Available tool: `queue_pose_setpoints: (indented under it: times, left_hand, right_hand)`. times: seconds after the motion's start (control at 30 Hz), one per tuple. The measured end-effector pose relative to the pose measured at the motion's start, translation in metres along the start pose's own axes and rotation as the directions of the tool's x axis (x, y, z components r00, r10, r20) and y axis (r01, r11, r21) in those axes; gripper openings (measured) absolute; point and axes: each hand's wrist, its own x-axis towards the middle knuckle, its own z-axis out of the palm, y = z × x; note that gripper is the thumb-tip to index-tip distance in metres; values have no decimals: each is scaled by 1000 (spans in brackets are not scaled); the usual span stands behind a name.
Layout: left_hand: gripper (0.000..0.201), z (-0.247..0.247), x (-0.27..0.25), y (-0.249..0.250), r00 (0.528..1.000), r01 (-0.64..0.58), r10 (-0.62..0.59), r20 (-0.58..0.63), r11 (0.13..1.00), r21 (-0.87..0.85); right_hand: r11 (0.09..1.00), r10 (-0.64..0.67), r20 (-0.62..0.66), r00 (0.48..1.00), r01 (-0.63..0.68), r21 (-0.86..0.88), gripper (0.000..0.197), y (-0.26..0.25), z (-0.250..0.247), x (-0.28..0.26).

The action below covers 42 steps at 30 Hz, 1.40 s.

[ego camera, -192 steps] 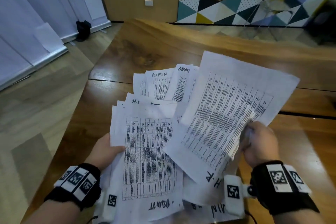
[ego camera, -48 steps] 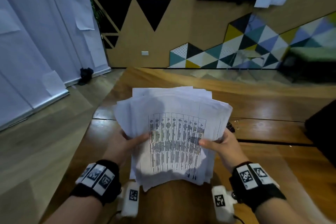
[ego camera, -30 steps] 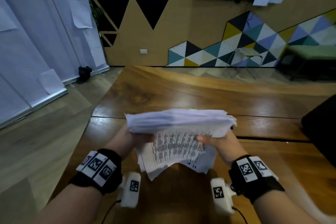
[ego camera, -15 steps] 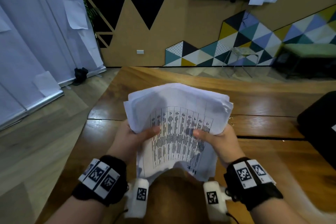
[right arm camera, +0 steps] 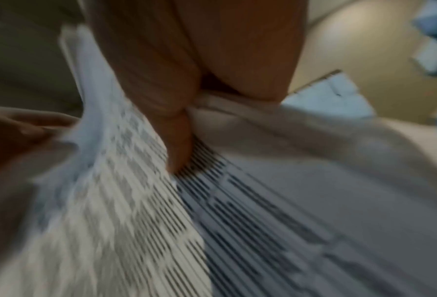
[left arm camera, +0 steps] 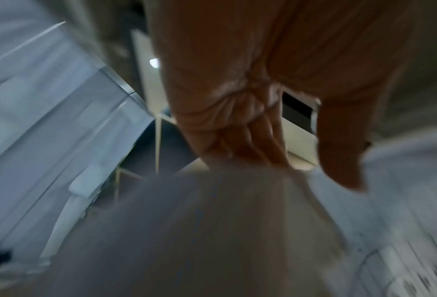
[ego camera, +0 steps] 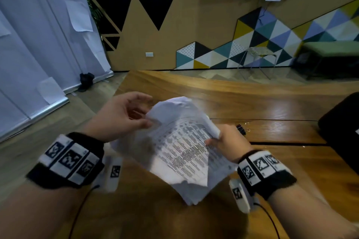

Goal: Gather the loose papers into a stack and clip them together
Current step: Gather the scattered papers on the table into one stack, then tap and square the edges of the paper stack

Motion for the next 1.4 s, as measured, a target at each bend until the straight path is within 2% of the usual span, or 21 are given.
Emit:
queue_pose_setpoints:
  times: [0.1, 0.13, 0.2, 0.3, 0.33, 0.37, 0.4, 0.43, 0.47, 0.5, 0.53, 0.63, 0.73, 0.8, 0.87, 1.0, 1.03, 1.1, 1.13, 1.3, 1.4]
  left_hand:
    - [35, 14, 5, -5, 990, -50, 34, 137, 992, 115]
    - [34, 19, 4, -13, 992, -76, 63, 112, 991, 110]
    - [40, 27, -1, -29, 1000, -2, 2, -12, 999, -43]
    - [24, 21, -12, -57, 974, 95, -145, -173, 959, -268]
    - [8, 15, -16, -65, 968, 102, -171, -182, 935, -338]
    - [20, 9, -20, -74, 966, 85, -172, -192, 916, -393]
    - [42, 3, -22, -84, 966, 79, -178, -188, 895, -439]
    - [56, -1, -23, -91, 966, 66, -183, -182, 856, -512]
    - [64, -4, -25, -96, 964, 68, -204, -172, 812, -580]
    - [70, -4, -25, -97, 968, 71, -207, -143, 771, -633]
    - [75, -3, -25, -96, 970, 85, -215, -117, 743, -664]
    - [76, 4, -21, -91, 944, 85, -249, -214, 815, -574]
    - [45, 16, -21, -80, 892, -4, -199, -406, 895, -447]
    - [40, 29, -26, -75, 844, 5, -214, -491, 920, -392]
    - [31, 47, -35, -78, 826, 88, -269, -496, 929, -358]
    - [48, 80, -55, -114, 873, 166, -328, -360, 896, -412]
    - [43, 87, -57, -118, 882, 188, -336, -329, 893, -409]
    - [14, 97, -56, -119, 871, 227, -361, -332, 897, -379]
    - [13, 99, -54, -116, 865, 234, -357, -351, 909, -346]
    - [19, 93, -54, -114, 857, 153, -355, -375, 868, -472]
    - [12, 92, -53, -109, 825, 94, -346, -447, 864, -494]
  right_hand:
    - [931, -141, 62, 988, 153, -330, 22, -29, -9, 11]
    - [915, -167, 64, 984, 179, -361, 16, -34, -9, 13]
    - [906, -166, 21, 986, 161, -392, 4, -34, -12, 12]
    - [894, -83, -273, 959, -49, -445, 11, 0, -19, 13]
    - [906, -17, -370, 929, -142, -399, 15, 16, -20, 14]
    - [952, 83, -415, 906, -195, -236, 21, 32, -21, 14]
    - [984, 180, -383, 906, -172, 54, 28, 45, -21, 12]
    - [921, 236, -290, 927, -118, 371, 38, 54, -19, 11]
    - [783, 227, -176, 958, -72, 618, 50, 59, -16, 10]
    - [657, 182, -93, 979, -51, 752, 58, 61, -13, 11]
    - [589, 135, -47, 990, -42, 807, 59, 62, -11, 11]
    - [607, 65, -97, 993, 38, 794, 45, 53, -6, 12]
    - [647, 28, -256, 966, 177, 742, 34, 44, 0, 11]
    - [667, -6, -357, 934, 269, 695, 40, 42, 9, 8]
    - [688, 22, -386, 922, 266, 675, 43, 48, 21, 6]
    - [698, 192, -303, 933, 87, 711, 45, 73, 53, 5]
    - [695, 224, -296, 928, 61, 716, 46, 77, 61, 6]
    - [711, 224, -286, 932, 44, 701, 45, 79, 70, 6]
    - [711, 211, -280, 937, 49, 701, 44, 79, 71, 6]
    - [607, 217, -320, 922, 129, 784, 45, 78, 61, 3]
    - [590, 208, -377, 902, 192, 784, 37, 69, 57, -2]
